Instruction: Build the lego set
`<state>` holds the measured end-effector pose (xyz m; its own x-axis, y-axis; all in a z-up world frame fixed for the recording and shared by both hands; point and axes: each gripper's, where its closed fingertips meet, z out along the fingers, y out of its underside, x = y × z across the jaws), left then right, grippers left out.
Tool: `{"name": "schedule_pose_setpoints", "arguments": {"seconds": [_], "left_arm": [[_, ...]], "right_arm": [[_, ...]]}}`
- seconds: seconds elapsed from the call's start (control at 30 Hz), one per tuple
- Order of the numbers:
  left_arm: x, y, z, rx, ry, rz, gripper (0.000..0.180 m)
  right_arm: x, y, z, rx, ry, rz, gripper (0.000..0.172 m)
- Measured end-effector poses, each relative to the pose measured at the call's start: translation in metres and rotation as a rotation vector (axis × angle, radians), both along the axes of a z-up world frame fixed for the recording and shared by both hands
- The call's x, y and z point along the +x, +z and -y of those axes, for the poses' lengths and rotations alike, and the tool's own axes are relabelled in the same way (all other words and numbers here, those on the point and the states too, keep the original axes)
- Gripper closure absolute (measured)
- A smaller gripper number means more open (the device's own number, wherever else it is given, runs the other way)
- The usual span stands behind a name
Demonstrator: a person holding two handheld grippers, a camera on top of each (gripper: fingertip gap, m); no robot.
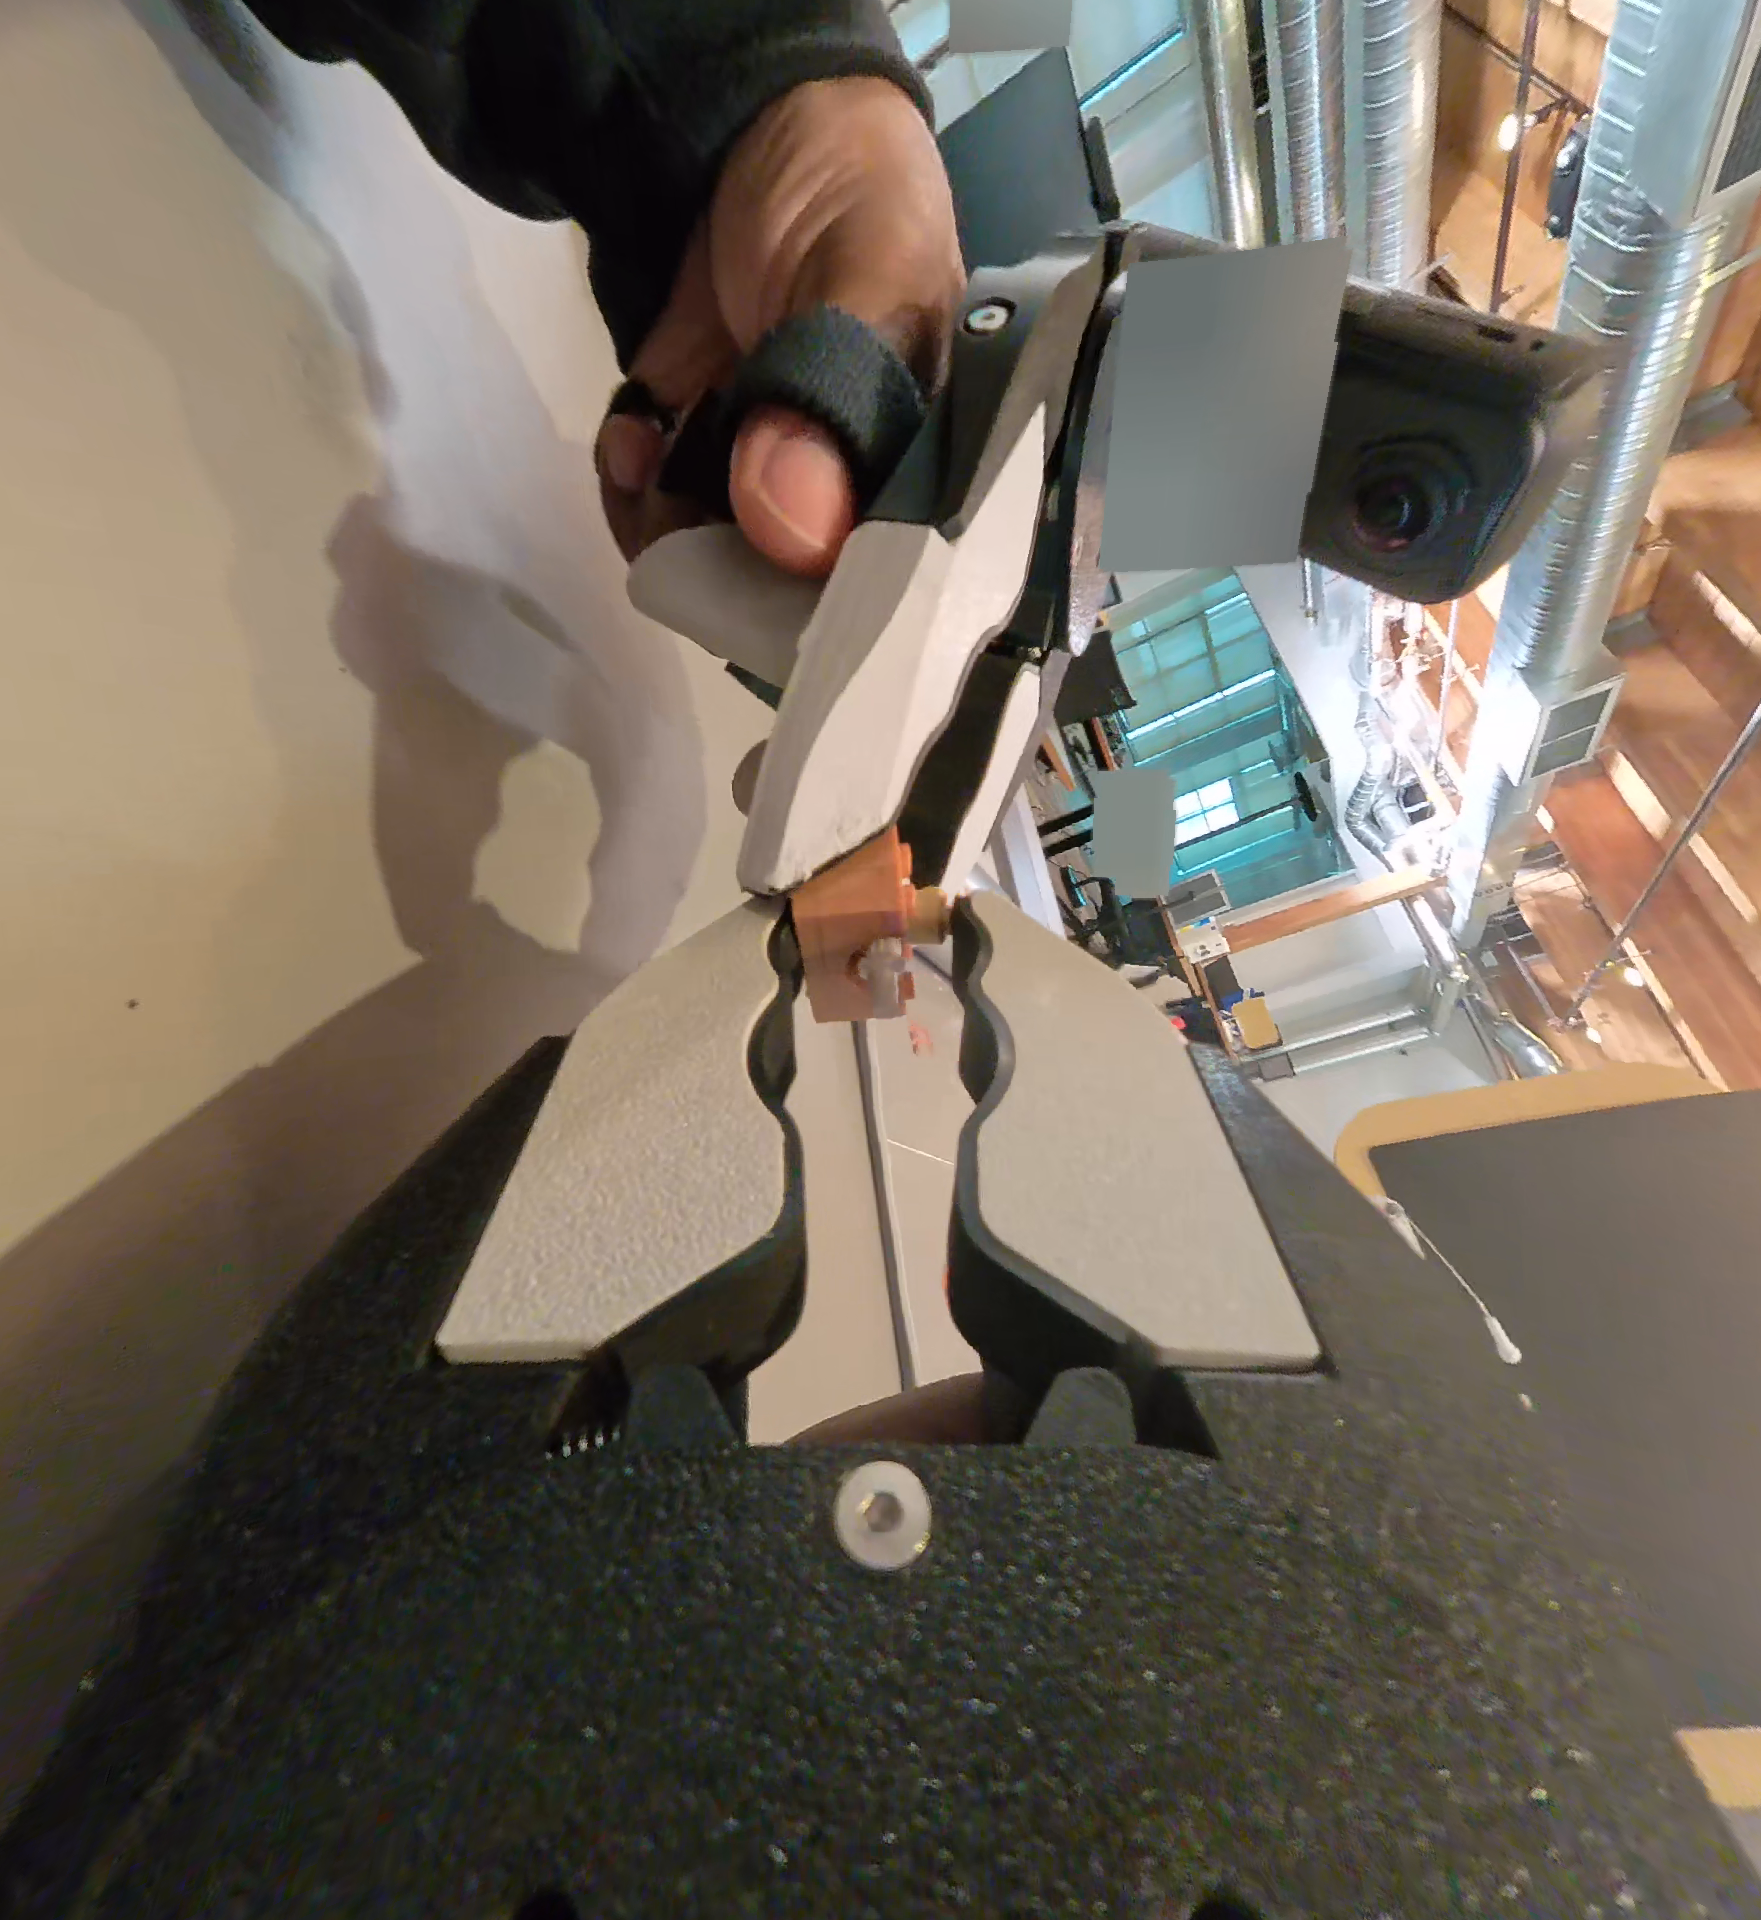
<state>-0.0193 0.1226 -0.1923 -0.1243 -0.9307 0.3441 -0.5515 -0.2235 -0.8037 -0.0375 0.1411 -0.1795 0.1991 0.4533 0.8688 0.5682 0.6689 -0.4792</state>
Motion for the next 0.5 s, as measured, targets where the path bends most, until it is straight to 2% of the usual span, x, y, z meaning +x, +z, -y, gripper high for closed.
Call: {"name": "schedule_pose_setpoints", "arguments": {"seconds": [0.5], "left_arm": [[-0.0042, -0.0097, 0.0103, 0.028, -0.063, -0.074, 0.146]], "right_arm": [[-0.0051, -0.0103, 0.0109, -0.082, 0.066, 0.059, 0.143]]}}
